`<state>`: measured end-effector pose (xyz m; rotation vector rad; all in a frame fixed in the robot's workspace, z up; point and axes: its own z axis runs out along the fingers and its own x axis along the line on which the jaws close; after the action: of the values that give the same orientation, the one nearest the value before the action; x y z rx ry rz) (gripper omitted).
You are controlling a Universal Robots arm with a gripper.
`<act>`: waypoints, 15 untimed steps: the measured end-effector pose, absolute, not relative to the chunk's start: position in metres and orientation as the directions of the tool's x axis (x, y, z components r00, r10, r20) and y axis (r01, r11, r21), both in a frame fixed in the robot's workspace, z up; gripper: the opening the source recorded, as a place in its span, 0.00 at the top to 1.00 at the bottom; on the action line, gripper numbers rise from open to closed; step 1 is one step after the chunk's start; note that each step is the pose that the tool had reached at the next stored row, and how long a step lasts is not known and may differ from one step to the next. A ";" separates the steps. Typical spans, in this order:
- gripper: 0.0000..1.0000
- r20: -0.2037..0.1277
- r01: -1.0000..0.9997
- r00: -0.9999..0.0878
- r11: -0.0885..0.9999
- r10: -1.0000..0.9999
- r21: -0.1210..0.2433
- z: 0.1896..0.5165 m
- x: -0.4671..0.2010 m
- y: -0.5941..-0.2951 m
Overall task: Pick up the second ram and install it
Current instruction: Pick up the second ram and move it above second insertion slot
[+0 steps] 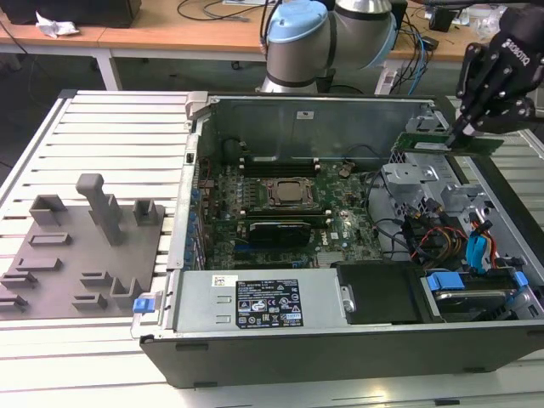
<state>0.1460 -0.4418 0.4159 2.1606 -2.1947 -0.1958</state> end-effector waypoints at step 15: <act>0.87 -0.054 -0.992 -0.029 0.022 -0.998 0.124 0.409 0.039 -0.438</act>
<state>0.0391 -0.4380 0.4085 2.1547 -2.2110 -0.1955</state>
